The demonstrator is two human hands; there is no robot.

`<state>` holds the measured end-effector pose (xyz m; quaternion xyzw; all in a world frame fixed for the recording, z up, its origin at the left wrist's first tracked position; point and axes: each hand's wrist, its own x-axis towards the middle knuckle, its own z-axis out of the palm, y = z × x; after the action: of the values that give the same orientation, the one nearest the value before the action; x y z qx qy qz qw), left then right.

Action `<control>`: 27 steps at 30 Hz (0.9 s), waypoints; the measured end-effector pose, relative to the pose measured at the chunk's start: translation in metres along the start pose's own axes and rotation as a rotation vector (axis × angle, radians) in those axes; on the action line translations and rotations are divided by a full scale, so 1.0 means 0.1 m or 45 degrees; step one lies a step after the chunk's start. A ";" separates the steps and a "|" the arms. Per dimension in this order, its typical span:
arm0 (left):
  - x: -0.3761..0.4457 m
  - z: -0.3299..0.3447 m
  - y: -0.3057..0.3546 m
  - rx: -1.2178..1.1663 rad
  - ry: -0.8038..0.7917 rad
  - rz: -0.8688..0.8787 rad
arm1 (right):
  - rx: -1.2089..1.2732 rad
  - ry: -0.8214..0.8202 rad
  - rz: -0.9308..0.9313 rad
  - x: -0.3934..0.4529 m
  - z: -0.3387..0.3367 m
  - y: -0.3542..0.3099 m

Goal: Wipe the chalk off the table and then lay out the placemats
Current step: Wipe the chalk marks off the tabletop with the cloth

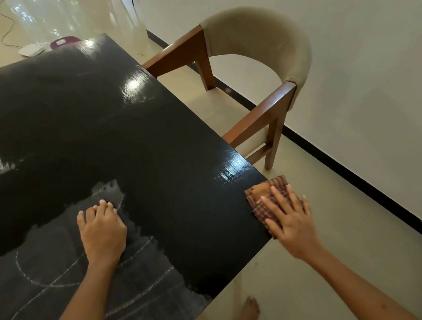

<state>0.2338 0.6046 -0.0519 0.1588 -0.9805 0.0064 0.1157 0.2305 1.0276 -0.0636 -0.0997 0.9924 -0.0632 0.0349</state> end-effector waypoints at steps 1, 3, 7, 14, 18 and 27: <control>0.00 0.00 -0.03 -0.014 -0.008 0.001 | 0.024 -0.003 0.082 0.04 0.01 0.01; 0.00 0.01 -0.06 -0.035 -0.025 0.007 | 0.058 0.028 0.222 0.08 0.05 -0.08; 0.02 0.01 -0.14 -0.072 -0.057 0.032 | 0.021 0.098 0.314 0.15 0.08 -0.34; 0.02 -0.02 -0.16 -0.102 -0.081 0.079 | -0.011 0.067 0.180 0.41 0.09 -1.07; -0.04 0.00 -0.34 -0.072 -0.136 0.046 | 0.030 -0.008 0.060 0.81 0.12 -1.83; -0.31 -0.11 -1.00 -0.072 -0.122 -0.182 | 0.058 -0.050 -0.209 1.53 0.30 -3.17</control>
<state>0.2960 0.5201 -0.0509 0.2250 -0.9709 -0.0371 0.0731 0.1442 0.6847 -0.0596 -0.1813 0.9783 -0.0864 0.0515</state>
